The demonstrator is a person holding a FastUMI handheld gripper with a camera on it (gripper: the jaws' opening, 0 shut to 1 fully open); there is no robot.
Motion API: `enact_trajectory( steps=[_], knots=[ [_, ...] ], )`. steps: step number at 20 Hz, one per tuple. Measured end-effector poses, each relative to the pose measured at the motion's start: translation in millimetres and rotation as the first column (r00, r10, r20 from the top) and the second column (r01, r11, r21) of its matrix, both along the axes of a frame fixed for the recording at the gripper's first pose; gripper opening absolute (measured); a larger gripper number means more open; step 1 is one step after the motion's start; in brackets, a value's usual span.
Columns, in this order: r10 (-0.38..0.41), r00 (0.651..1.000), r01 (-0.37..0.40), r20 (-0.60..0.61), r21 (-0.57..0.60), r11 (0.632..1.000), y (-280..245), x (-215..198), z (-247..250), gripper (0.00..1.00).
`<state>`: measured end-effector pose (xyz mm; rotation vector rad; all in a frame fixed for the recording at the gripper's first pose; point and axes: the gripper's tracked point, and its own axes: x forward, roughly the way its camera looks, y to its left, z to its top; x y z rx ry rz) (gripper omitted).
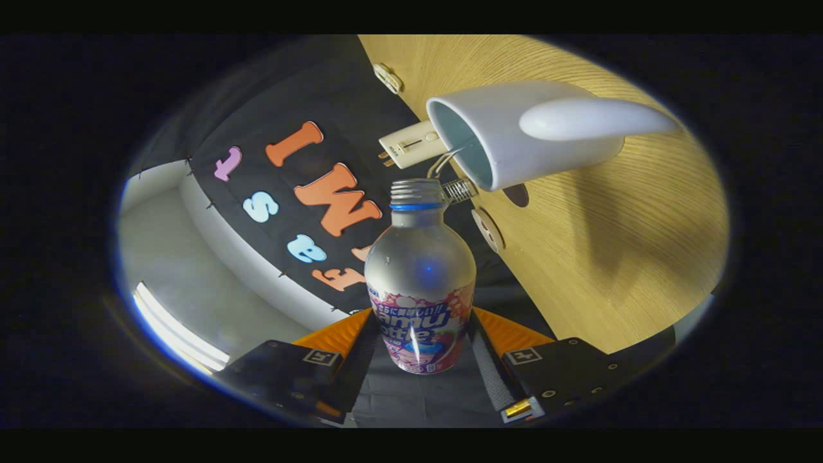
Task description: Take the bottle from table, then pour the juice into the cup, finally place the bottle on the coaster
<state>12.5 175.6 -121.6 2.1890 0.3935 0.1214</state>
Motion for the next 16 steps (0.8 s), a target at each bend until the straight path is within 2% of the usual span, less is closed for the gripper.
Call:
enact_trajectory(
  steps=[16],
  knots=[
    [-0.059, 0.998, 0.056, 0.031, 0.086, 0.995, -28, 14, 11, 0.78]
  ],
)
